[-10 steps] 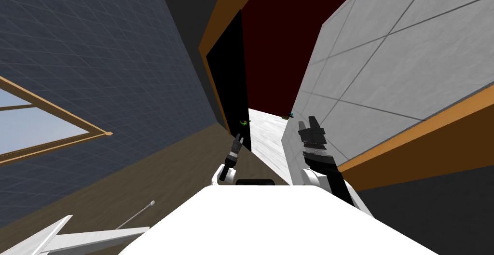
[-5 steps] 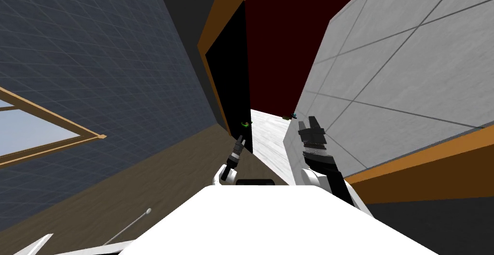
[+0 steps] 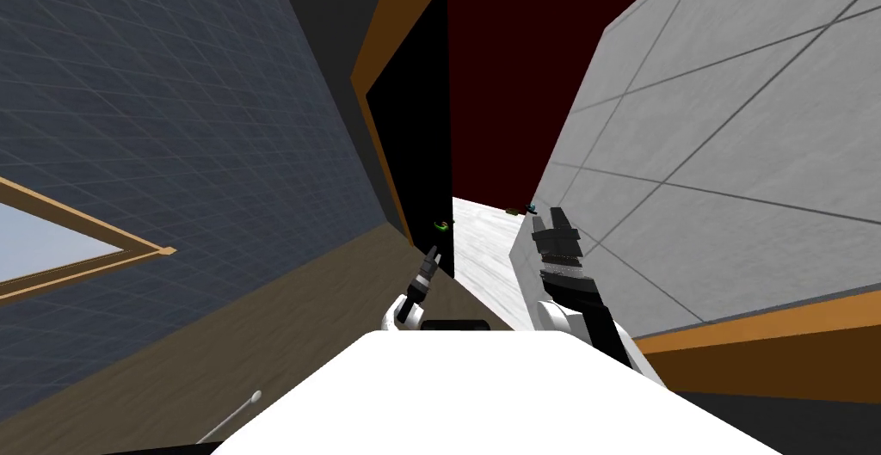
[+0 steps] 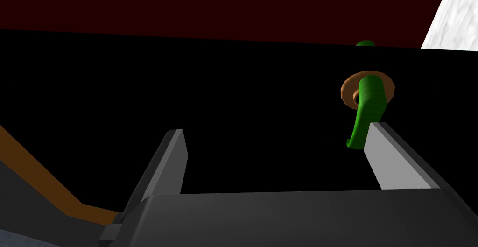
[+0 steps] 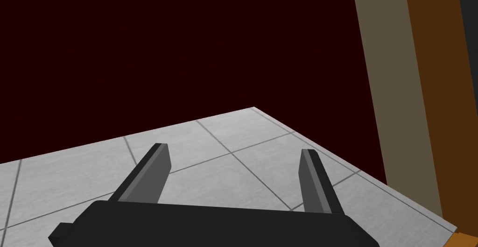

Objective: Push the door open

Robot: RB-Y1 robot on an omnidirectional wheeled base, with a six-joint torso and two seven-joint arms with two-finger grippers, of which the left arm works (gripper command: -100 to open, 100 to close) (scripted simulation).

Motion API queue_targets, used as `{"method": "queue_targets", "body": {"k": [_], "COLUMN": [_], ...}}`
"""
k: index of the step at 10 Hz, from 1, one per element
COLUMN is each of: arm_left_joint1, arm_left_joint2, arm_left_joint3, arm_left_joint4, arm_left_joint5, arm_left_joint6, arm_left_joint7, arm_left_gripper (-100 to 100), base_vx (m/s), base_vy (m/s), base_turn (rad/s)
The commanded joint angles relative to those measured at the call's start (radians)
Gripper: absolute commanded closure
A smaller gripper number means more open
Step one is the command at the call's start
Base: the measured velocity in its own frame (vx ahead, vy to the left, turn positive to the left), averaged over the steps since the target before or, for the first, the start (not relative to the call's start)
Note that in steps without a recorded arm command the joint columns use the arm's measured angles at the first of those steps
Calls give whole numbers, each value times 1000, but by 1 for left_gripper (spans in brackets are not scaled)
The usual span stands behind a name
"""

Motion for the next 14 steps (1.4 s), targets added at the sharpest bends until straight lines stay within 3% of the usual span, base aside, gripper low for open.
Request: {"method": "queue_targets", "body": {"k": [1, 14], "arm_left_joint1": [-18, -134], "arm_left_joint2": [3, 12], "arm_left_joint3": [-20, -117], "arm_left_joint4": [45, 336], "arm_left_joint5": [-9, -51], "arm_left_joint6": [-2, -50], "arm_left_joint7": [8, 44], "arm_left_gripper": [-100, -100], "base_vx": [191, 128], "base_vy": [127, 92], "base_turn": [-40, -18]}}
